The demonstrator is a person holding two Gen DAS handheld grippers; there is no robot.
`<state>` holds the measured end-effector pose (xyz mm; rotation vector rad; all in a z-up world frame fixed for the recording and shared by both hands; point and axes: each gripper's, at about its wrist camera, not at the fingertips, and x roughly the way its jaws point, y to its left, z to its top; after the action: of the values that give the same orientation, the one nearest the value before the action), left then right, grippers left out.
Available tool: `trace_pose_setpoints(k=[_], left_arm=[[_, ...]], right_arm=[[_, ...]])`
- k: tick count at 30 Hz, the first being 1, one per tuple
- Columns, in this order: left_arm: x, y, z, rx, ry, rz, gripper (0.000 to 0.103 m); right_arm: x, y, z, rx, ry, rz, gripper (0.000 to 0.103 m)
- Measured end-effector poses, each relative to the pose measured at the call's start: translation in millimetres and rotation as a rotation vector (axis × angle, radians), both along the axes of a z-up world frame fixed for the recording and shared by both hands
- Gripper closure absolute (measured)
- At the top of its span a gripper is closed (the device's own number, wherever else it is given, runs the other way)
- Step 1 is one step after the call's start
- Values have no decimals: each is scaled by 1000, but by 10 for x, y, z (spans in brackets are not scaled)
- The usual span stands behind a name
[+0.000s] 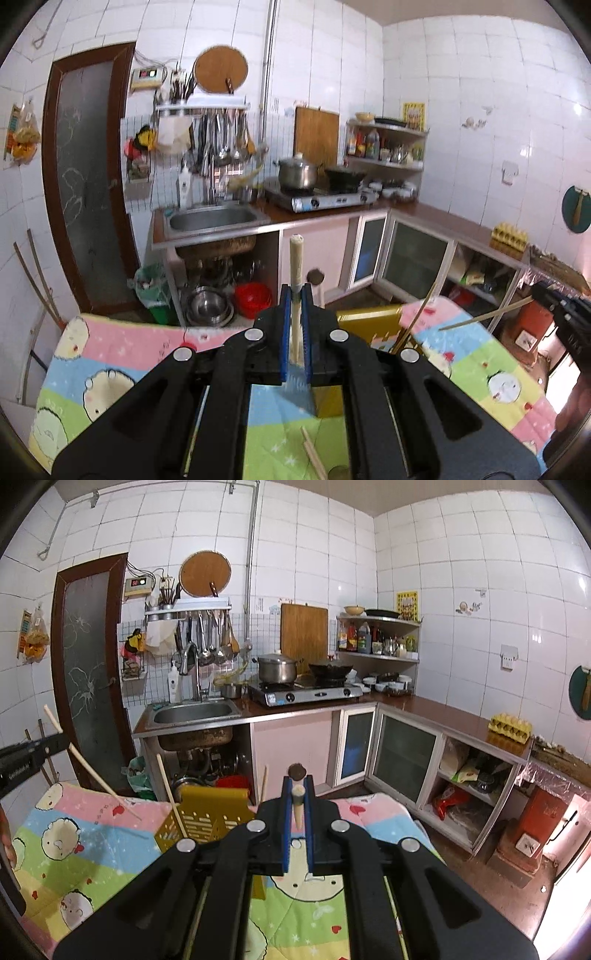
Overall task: Organize utensils
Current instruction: 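Carry the left tool's chopstick over the holder while the right tool brings its chopstick there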
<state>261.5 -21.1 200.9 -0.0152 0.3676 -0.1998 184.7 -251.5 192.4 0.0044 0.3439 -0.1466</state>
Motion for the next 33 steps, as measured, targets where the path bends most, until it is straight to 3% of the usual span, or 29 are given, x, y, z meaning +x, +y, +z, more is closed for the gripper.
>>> trace_pose_setpoints(k=[6,10,26,33], left_arm=[[-116,-168,343,-29,-88,-30,99],[-135,-346,387,-40,-106,-61,99],[417,-547,-327,17,38,-79,99],[536,-525,-504,41,49,-67,99]], right_arm=[[-50,168,302,-24,-41,37,97],[-71,276,416,-26,-44,68,97],[447,300,249,24,30,113,97],[999,216,-205,48,164,96,97]])
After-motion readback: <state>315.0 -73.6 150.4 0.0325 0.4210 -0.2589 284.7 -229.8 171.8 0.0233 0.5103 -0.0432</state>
